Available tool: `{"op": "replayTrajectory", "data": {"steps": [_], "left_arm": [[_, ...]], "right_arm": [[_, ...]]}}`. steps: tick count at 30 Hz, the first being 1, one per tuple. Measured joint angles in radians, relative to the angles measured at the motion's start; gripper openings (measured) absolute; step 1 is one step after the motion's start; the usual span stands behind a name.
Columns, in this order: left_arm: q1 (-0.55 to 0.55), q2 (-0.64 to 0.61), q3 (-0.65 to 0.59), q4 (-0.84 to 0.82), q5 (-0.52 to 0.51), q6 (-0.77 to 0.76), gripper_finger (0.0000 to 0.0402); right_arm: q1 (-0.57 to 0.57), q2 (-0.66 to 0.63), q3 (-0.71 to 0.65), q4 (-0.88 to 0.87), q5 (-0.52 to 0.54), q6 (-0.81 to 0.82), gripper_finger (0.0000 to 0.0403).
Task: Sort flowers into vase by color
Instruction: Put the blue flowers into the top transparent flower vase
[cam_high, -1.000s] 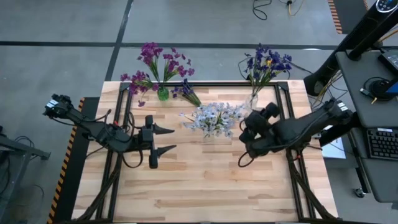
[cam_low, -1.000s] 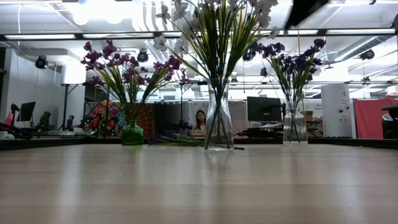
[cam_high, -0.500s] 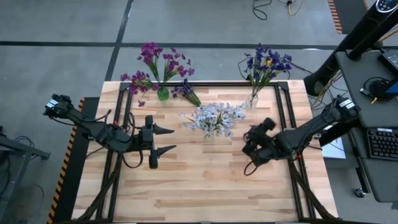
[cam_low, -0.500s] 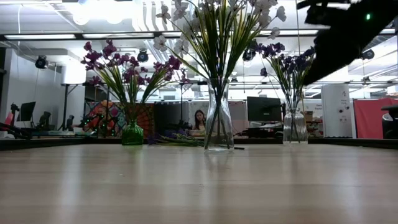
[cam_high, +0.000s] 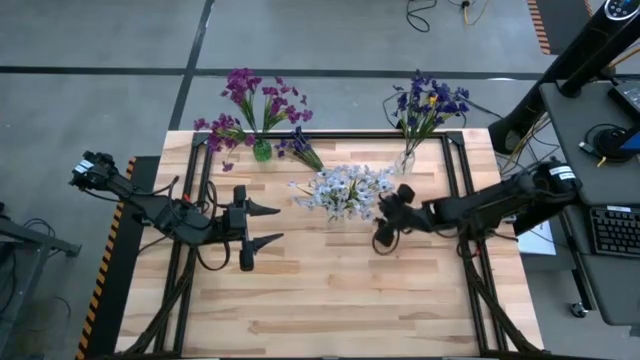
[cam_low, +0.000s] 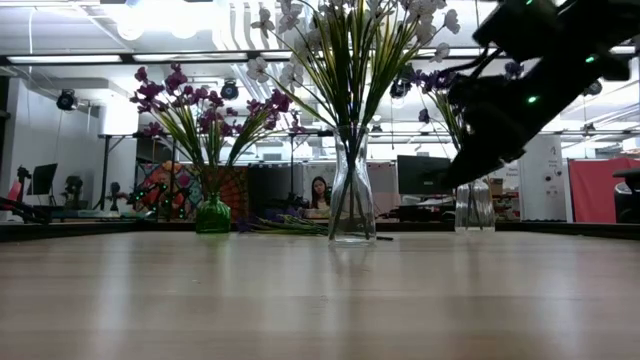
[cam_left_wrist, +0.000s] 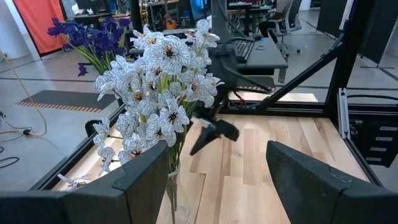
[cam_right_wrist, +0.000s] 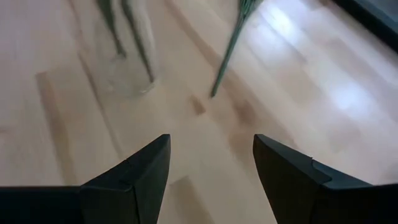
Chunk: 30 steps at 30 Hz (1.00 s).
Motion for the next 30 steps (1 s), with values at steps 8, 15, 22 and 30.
{"op": "replayTrajectory", "data": {"steps": [8, 15, 22, 30], "left_arm": [[0.000, 0.000, 0.000, 0.000, 0.000, 0.008, 0.0251], [0.000, 0.000, 0.000, -0.003, 0.000, 0.012, 0.0251], [0.000, 0.001, 0.000, -0.005, 0.000, 0.012, 0.0251], [0.000, 0.002, 0.000, -0.008, 0.000, 0.012, 0.0251]], "right_arm": [[-0.123, 0.016, -0.046, 0.254, -0.091, -0.181, 0.0221], [-0.145, 0.105, -0.079, 0.423, -0.092, -0.228, 0.0221], [-0.162, 0.280, -0.095, 0.653, -0.086, -0.242, 0.0221], [-0.205, 0.484, -0.096, 0.871, -0.084, -0.257, 0.0221]]}}
